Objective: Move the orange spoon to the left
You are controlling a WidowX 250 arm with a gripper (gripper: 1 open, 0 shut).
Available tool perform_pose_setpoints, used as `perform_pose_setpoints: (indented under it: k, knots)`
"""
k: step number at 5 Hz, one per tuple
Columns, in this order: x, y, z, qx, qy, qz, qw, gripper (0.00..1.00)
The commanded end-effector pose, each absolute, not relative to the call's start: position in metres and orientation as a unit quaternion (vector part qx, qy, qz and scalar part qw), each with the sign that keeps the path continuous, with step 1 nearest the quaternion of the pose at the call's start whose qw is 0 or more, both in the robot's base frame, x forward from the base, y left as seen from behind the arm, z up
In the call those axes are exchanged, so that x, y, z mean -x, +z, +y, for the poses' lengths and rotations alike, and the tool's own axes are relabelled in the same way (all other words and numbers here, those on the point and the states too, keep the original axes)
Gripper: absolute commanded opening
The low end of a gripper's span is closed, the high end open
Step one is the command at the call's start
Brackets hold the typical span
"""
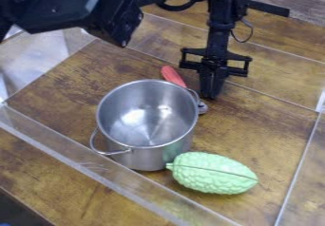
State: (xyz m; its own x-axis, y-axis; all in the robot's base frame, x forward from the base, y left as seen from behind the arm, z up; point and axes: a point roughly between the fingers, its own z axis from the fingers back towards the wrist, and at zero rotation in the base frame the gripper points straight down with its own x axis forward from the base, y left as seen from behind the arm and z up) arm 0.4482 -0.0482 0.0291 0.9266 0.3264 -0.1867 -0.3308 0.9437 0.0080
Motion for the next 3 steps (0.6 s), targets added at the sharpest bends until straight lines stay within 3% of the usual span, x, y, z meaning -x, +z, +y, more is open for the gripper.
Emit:
perform_pose_setpoints:
  k: [1,2,3]
  knots:
    - [-0.451,0.053,-0.030,0.043,0.174,0.074,0.981,1.00]
    - [-0.450,0.055,-0.019,0.064,0.174,0.082,0.979,1.00]
    - [-0.452,0.051,-0.012,0.063,0.152,0.085,0.983,0.00]
